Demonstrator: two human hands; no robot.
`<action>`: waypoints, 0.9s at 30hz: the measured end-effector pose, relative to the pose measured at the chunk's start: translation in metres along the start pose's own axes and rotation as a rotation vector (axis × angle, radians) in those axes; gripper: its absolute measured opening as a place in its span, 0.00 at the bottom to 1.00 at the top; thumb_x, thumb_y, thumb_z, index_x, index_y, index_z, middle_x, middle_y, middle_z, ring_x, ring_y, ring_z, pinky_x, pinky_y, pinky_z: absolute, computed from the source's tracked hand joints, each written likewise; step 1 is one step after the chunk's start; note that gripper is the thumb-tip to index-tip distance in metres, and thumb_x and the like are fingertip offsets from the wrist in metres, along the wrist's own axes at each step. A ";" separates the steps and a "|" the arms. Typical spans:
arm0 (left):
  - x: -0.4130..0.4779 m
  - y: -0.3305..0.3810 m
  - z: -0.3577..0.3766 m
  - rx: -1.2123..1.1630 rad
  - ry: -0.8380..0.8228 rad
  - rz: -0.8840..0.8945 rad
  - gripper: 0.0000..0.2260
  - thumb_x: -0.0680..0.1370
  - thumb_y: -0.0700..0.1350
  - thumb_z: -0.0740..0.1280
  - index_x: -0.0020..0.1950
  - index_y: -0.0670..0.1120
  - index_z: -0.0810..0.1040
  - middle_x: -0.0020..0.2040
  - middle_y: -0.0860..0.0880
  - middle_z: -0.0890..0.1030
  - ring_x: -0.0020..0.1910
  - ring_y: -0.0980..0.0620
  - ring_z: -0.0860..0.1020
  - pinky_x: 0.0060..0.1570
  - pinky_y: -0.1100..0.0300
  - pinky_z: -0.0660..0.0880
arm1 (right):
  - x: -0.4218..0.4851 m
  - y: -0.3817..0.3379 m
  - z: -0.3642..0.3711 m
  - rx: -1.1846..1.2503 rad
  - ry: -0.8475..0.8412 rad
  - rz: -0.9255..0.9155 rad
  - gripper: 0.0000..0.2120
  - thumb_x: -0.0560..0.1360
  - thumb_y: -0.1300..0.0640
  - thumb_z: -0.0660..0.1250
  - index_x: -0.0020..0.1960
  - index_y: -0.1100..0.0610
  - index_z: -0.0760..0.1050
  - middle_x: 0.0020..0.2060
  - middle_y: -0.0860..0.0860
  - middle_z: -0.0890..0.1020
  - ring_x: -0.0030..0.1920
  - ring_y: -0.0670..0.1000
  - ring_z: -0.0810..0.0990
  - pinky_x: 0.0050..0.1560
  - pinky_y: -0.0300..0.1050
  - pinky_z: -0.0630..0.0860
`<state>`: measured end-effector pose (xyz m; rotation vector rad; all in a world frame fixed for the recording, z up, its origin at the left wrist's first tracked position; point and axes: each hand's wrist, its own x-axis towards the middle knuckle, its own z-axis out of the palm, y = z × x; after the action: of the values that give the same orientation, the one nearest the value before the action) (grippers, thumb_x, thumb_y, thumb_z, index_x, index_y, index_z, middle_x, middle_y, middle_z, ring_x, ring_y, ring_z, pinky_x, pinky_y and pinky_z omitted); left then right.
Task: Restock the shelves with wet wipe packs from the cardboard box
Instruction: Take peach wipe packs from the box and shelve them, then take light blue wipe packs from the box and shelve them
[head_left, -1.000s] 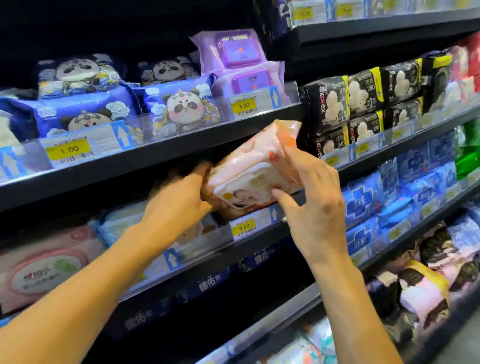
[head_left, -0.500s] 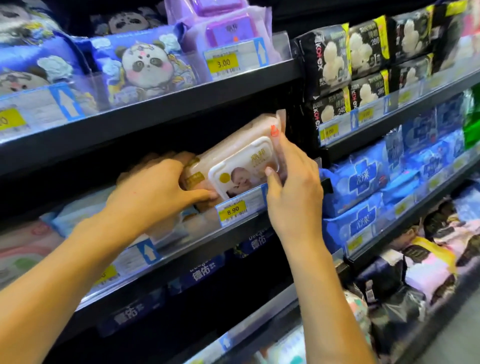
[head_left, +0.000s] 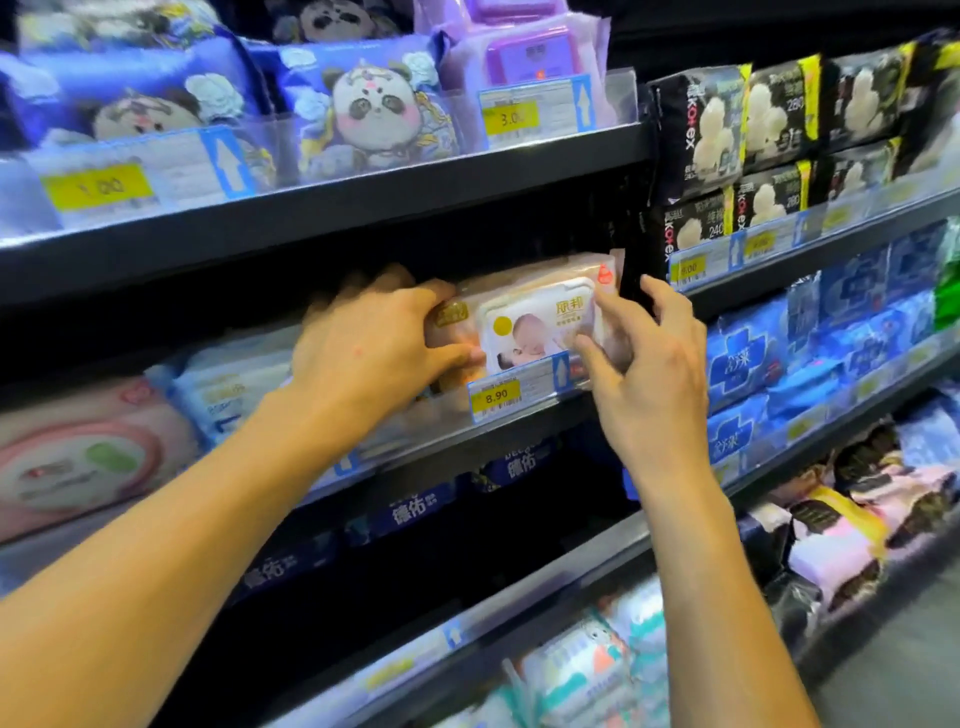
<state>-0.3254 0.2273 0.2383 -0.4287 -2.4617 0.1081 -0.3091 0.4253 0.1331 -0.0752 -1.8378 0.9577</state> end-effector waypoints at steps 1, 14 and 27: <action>-0.005 0.001 0.001 0.045 0.054 0.017 0.27 0.71 0.71 0.63 0.68 0.63 0.69 0.61 0.51 0.77 0.60 0.41 0.74 0.53 0.48 0.72 | -0.003 0.000 -0.006 0.007 -0.023 -0.018 0.22 0.77 0.52 0.73 0.70 0.49 0.76 0.71 0.52 0.71 0.71 0.55 0.70 0.67 0.53 0.72; -0.198 0.002 0.048 -0.795 -0.162 0.385 0.22 0.72 0.62 0.70 0.61 0.56 0.72 0.58 0.62 0.74 0.58 0.59 0.75 0.58 0.59 0.71 | -0.059 -0.017 -0.066 -0.321 -1.168 -0.150 0.25 0.70 0.53 0.80 0.65 0.47 0.78 0.57 0.46 0.84 0.57 0.47 0.82 0.59 0.37 0.76; -0.372 0.009 0.187 -0.742 -0.662 0.268 0.36 0.70 0.70 0.63 0.72 0.52 0.69 0.65 0.51 0.74 0.64 0.53 0.73 0.63 0.64 0.65 | -0.237 0.056 -0.114 -0.444 -1.540 -0.043 0.32 0.71 0.52 0.78 0.73 0.45 0.73 0.68 0.42 0.79 0.68 0.46 0.77 0.62 0.39 0.71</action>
<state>-0.1569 0.1178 -0.1260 -1.1969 -3.0119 -0.6772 -0.1233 0.4216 -0.0617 0.5881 -3.4014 0.4830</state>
